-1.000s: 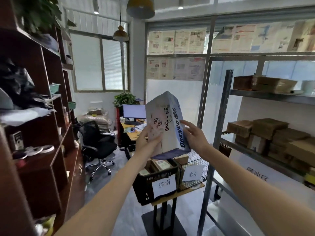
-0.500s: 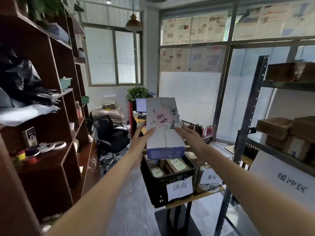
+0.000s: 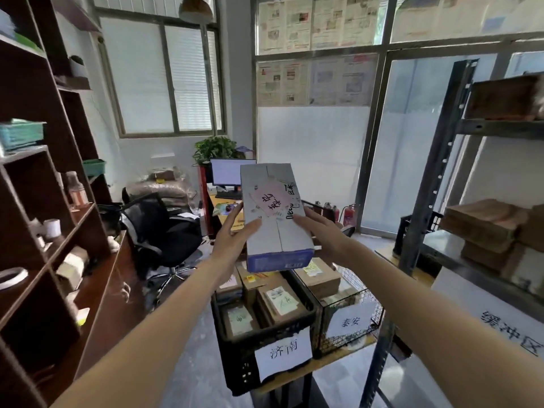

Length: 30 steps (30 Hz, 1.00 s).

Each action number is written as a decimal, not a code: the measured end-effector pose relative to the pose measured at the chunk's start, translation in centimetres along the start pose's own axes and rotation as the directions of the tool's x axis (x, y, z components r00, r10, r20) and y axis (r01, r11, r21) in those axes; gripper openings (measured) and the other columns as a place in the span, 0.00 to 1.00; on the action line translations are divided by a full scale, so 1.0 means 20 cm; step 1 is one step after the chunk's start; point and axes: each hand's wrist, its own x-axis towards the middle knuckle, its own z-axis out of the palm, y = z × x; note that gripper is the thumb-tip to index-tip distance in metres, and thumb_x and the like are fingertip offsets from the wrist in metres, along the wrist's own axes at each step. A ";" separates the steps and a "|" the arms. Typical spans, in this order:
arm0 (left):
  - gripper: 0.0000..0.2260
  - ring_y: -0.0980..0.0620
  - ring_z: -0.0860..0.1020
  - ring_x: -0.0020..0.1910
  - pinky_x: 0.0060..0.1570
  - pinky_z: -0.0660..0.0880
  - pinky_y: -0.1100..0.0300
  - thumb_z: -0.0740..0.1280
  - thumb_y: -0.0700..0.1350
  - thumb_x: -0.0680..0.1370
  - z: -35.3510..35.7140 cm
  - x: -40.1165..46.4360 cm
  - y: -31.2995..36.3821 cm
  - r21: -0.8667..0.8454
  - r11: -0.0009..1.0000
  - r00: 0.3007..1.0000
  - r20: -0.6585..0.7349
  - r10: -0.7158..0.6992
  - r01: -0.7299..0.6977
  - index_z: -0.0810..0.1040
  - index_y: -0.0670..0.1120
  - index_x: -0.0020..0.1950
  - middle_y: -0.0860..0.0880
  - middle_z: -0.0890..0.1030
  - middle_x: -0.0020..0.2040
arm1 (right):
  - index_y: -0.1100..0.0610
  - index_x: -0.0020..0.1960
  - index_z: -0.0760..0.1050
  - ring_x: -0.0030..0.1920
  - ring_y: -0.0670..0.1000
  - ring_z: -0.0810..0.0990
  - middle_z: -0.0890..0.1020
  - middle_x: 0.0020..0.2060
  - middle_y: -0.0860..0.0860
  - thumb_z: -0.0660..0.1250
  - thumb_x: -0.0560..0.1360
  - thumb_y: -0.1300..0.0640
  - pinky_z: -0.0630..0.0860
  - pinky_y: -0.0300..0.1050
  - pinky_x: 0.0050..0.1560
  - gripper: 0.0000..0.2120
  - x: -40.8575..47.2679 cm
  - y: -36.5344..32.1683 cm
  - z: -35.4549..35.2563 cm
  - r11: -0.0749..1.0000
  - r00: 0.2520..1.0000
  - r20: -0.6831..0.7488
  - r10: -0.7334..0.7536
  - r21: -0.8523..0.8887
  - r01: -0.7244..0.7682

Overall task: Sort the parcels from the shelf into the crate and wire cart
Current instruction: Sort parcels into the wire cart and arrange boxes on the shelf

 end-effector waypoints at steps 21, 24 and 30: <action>0.18 0.50 0.78 0.59 0.46 0.72 0.65 0.69 0.56 0.80 0.63 1.47 -0.95 0.494 0.869 0.949 0.263 -0.173 0.021 0.76 0.56 0.69 0.52 0.78 0.58 | 0.45 0.67 0.76 0.51 0.51 0.84 0.83 0.57 0.51 0.72 0.78 0.49 0.80 0.39 0.44 0.19 1.02 0.67 -1.37 0.966 0.874 -0.472 0.113 -0.154 -0.208; 0.15 0.54 0.78 0.57 0.43 0.71 0.71 0.69 0.53 0.81 0.68 1.68 -1.15 0.537 0.843 0.926 0.309 -0.217 0.019 0.77 0.54 0.67 0.56 0.78 0.56 | 0.40 0.64 0.75 0.54 0.52 0.83 0.81 0.60 0.52 0.72 0.78 0.49 0.81 0.44 0.52 0.16 1.23 0.82 -1.46 0.947 0.869 -0.473 0.147 -0.186 -0.261; 0.18 0.52 0.77 0.60 0.54 0.73 0.61 0.69 0.57 0.80 0.74 1.98 -1.59 0.613 0.787 0.876 0.338 -0.345 0.073 0.76 0.56 0.68 0.56 0.77 0.58 | 0.46 0.67 0.73 0.45 0.44 0.80 0.79 0.50 0.46 0.68 0.81 0.54 0.74 0.28 0.30 0.15 1.51 1.20 -1.58 0.891 0.860 -0.429 0.276 -0.221 -0.396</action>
